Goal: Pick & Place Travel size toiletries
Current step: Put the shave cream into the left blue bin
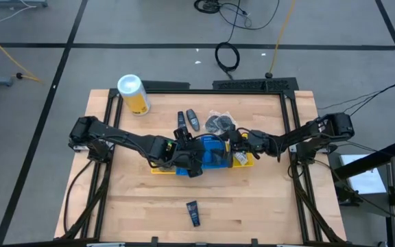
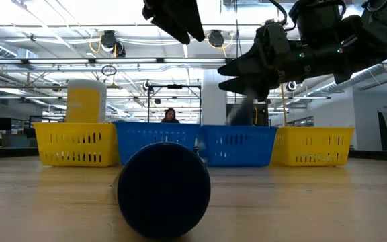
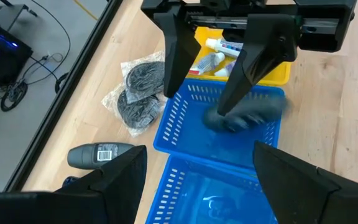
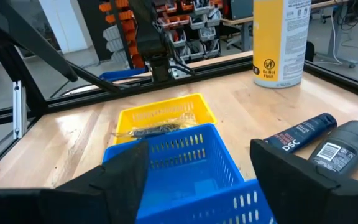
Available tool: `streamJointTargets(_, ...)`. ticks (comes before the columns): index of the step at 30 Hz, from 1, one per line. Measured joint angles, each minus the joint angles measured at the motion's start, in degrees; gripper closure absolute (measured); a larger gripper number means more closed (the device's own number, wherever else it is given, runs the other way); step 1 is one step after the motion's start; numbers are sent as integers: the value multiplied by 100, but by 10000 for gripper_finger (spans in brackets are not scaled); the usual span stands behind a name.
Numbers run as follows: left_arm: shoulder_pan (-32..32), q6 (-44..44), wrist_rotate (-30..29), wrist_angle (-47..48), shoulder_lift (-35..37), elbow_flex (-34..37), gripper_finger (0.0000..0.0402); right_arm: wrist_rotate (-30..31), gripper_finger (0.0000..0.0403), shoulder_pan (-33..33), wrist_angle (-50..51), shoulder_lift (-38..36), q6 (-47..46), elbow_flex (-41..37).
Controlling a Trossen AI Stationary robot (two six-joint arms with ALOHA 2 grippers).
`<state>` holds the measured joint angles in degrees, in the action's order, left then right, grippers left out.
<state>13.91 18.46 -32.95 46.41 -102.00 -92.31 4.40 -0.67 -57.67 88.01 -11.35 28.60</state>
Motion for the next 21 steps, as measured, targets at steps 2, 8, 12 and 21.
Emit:
streamJointTargets(2,0,0,0,-1,0,0,117,4,128,0,3,0,0,0)
streamJointTargets(8,0,0,4,0,0,0,117,21,153,0,3,0,4,0)
streamJointTargets(12,0,0,7,0,0,0,117,12,167,0,4,0,44,0)
streamJointTargets(21,44,-317,1192,-1,0,0,117,-187,181,4,1,-2,48,0)
